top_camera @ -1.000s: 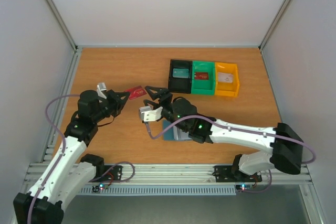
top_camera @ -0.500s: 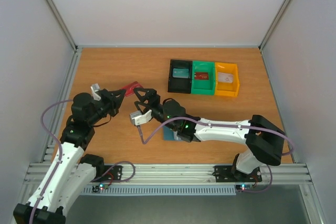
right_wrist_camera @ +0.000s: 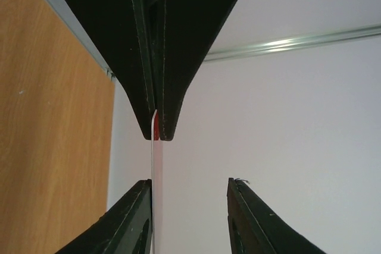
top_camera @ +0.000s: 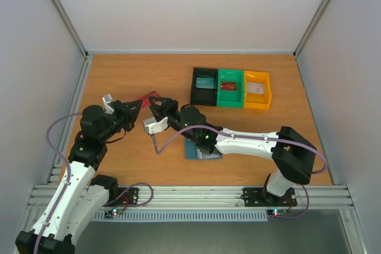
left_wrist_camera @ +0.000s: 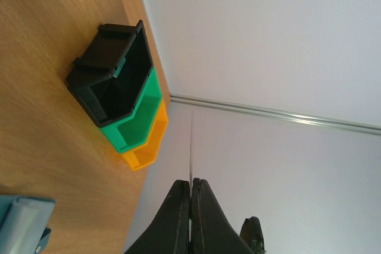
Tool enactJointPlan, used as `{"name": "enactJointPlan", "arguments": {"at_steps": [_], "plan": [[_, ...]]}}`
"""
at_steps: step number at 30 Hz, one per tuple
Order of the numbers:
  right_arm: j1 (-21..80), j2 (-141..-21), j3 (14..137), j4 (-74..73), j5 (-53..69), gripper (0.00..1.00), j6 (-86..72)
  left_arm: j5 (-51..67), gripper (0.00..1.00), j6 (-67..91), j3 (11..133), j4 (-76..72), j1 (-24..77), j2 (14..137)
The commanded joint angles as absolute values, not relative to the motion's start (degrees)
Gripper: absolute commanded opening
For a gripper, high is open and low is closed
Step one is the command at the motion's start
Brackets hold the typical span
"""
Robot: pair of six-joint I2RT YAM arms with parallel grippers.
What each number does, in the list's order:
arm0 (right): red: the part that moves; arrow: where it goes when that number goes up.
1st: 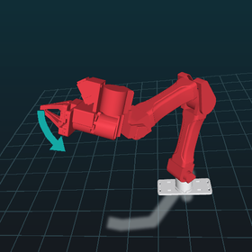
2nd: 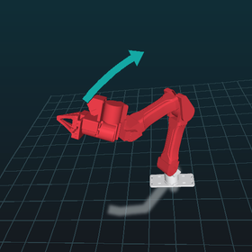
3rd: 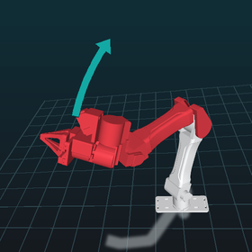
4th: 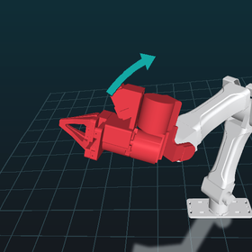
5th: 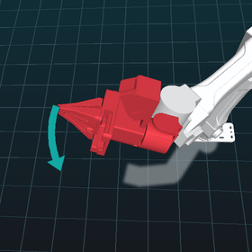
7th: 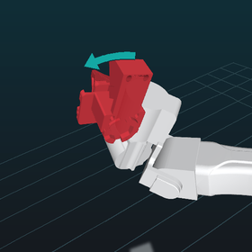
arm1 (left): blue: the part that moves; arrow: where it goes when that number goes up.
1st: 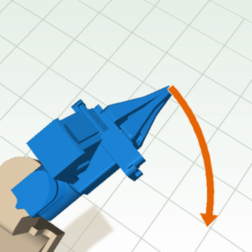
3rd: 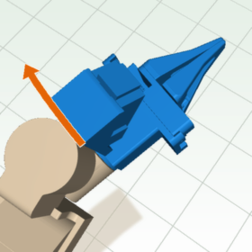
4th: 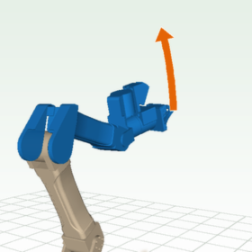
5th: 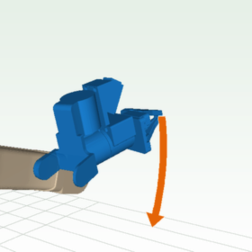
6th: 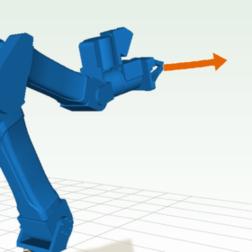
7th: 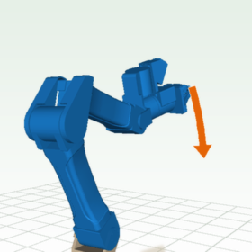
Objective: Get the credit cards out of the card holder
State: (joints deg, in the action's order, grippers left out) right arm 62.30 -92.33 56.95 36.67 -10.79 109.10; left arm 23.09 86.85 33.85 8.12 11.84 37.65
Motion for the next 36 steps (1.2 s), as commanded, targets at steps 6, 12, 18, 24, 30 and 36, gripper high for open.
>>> {"name": "enactJointPlan", "arguments": {"at_steps": [6,12,18,24,30,36], "plan": [[61.26,-95.53,61.82,33.94,-10.64,0.17,108.53,24.62,0.0,87.63,32.81,5.71,11.51,38.25],[61.26,-94.71,63.11,29.33,-11.65,0.01,106.87,24.44,0.0,87.86,32.2,6.32,11.51,37.81],[61.06,-91.33,63.68,22.42,-13.06,0.01,101.39,21.68,0.41,88.5,31.43,10.52,11.51,37.4],[54.64,-85.97,68.94,-5.22,-11.03,0.01,87.77,14.52,0.99,79.13,27.1,11.55,9.92,34.97],[36.51,-89.19,78.54,-32.9,-8.4,0.01,79.18,7.38,0.99,74.28,19.48,12.99,8.52,32.51],[24.67,-100.72,90.01,-38.58,-14.48,0.01,81.67,2.29,0.99,70.1,15.3,13.62,8.24,30.55]]}}
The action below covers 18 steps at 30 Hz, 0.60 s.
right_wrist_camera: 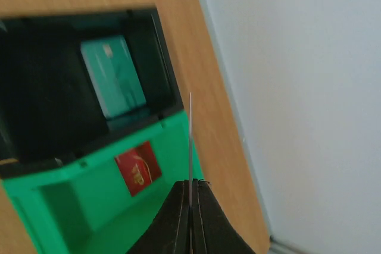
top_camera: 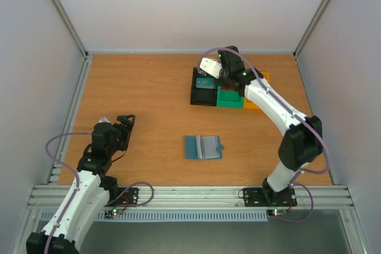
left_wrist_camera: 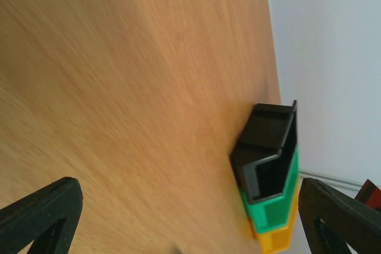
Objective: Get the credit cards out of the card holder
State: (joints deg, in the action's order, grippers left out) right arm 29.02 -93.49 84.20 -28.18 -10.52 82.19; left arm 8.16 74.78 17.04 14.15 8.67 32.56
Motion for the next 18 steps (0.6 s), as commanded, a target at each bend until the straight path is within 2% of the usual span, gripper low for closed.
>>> {"name": "enactJointPlan", "arguments": {"at_steps": [1,10,18], "plan": [[23.49,-103.12,92.17,-39.33,-15.29,0.01,82.24,1.59,0.99,68.35,14.95,13.13,8.18,29.88],[18.74,-116.63,100.89,-37.6,-15.73,0.01,89.5,-5.46,1.0,51.1,14.06,7.38,8.17,25.49],[18.36,-120.99,101.03,-38.32,-17.31,0.01,93.28,-4.82,0.99,51.95,13.54,7.76,8.17,26.92]]}}
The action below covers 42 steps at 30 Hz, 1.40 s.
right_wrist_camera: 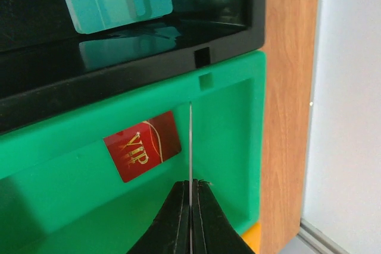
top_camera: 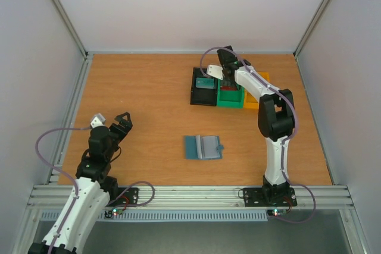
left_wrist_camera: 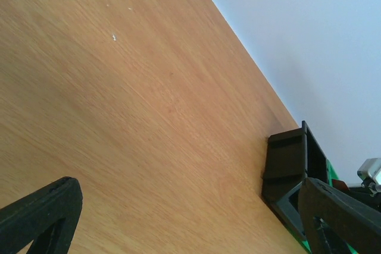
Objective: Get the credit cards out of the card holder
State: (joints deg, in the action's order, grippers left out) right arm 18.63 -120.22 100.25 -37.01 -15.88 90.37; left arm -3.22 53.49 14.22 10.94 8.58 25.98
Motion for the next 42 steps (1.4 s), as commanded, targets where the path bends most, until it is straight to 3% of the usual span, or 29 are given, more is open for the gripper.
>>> {"name": "enactJointPlan", "arguments": {"at_steps": [1,17,32,42], "plan": [[18.17,-120.98,100.43,-38.05,-16.97,0.01,93.46,-4.57,0.99,52.46,13.47,7.63,8.17,27.18],[16.9,-124.63,95.97,-24.71,-14.31,0.02,100.52,-4.51,0.99,54.12,13.27,7.5,8.17,31.16],[16.35,-122.84,92.32,-22.77,-14.17,0.26,100.56,-3.43,0.99,54.45,13.1,7.08,8.17,32.74],[16.52,-116.51,91.28,-24.77,-13.43,0.57,95.28,-2.51,0.99,54.55,13.0,6.76,8.18,32.38]]}}
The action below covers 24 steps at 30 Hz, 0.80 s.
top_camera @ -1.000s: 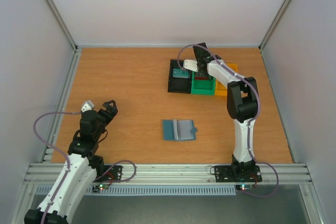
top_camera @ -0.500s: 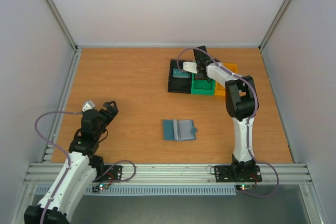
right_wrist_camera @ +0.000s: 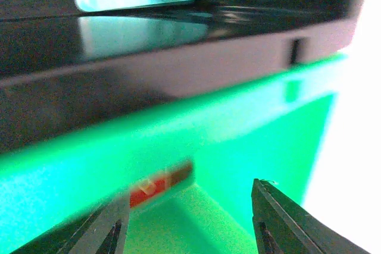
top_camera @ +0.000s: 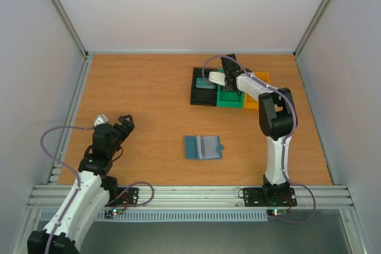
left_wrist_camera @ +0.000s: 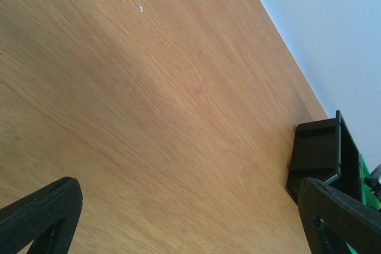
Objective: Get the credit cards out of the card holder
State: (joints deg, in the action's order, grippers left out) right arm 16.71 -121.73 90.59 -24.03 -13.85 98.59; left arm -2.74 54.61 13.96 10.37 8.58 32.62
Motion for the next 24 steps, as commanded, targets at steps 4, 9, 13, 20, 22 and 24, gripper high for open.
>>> {"name": "enactJointPlan", "arguments": {"at_steps": [4,9,13,20,22,24], "plan": [[16.87,-110.56,91.89,-23.9,-11.76,0.64,86.32,-1.17,0.99,53.91,13.01,5.55,8.28,32.71],[17.82,-99.54,90.39,-25.7,-11.71,0.68,65.8,5.31,0.99,50.75,13.54,-0.5,9.14,34.68],[18.28,-90.9,86.1,-36.76,0.23,0.65,39.34,20.51,0.99,36.19,15.7,-9.65,14.57,36.63],[21.47,-81.05,64.24,-39.15,15.82,0.51,14.69,33.14,0.99,31.68,24.42,2.59,27.13,55.94],[24.36,-80.49,59.55,-39.4,15.83,0.51,13.33,34.52,0.99,31.21,27.38,5.82,29.0,62.44],[26.25,-80.46,55.95,-39.38,14.53,0.52,12.37,37.91,1.0,28.97,30.51,6.43,31.81,67.88]]}}
